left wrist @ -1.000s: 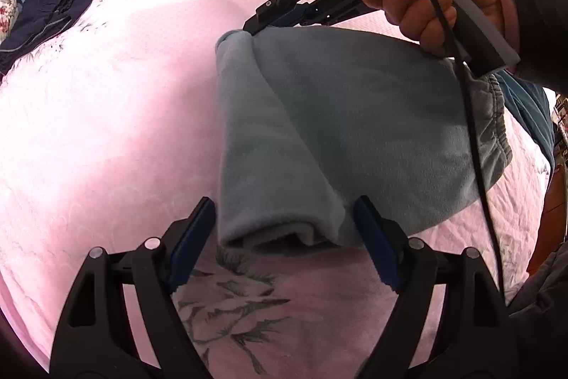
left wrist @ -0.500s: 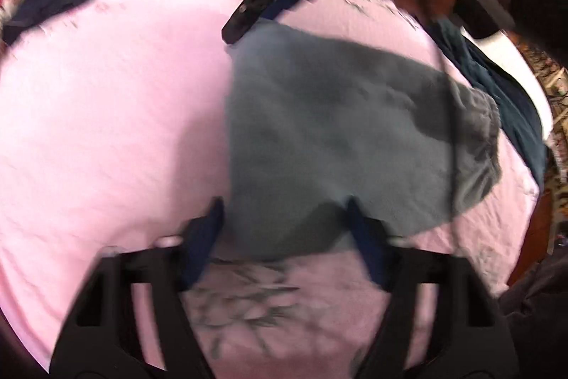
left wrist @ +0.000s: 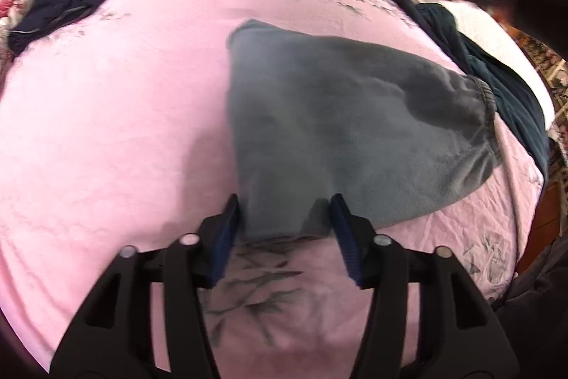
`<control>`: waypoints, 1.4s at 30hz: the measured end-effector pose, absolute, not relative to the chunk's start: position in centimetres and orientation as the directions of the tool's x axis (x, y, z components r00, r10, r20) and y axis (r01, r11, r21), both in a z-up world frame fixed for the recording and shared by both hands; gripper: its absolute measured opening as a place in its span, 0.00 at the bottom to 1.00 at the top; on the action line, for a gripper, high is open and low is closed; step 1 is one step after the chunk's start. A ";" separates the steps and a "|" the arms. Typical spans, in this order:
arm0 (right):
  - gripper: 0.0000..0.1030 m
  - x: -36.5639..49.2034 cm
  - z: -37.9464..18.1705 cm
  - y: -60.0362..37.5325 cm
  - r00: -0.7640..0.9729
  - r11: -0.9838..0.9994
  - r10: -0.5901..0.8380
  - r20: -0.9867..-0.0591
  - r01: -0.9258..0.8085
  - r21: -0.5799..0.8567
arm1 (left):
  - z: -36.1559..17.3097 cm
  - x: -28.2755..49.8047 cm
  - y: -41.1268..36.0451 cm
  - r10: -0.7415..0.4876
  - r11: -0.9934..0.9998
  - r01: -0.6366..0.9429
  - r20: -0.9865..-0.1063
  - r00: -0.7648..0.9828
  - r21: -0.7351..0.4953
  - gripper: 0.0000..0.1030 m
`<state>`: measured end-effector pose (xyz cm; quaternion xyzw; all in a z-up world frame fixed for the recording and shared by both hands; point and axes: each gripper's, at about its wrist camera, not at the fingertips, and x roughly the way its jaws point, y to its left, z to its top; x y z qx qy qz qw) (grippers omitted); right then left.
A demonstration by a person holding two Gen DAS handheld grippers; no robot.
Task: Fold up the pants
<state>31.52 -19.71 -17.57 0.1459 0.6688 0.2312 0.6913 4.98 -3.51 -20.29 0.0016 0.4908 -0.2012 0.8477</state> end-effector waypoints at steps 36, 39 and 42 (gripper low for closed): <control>0.68 10.8 -17.6 -34.9 0.280 0.906 0.419 -0.864 -0.184 0.380 | -21.5 20.3 -5.0 -0.425 0.901 0.196 -0.874 0.234 -0.386 0.90; 0.60 11.2 -18.4 -34.5 0.246 0.904 0.423 -0.872 -0.183 0.386 | -21.7 20.5 -6.8 -0.389 0.908 0.262 -0.889 0.242 -0.326 0.89; 0.52 11.0 -18.6 -34.0 0.240 0.909 0.411 -0.880 -0.189 0.373 | -21.6 20.3 -7.8 -0.390 0.901 0.301 -0.888 0.244 -0.313 0.86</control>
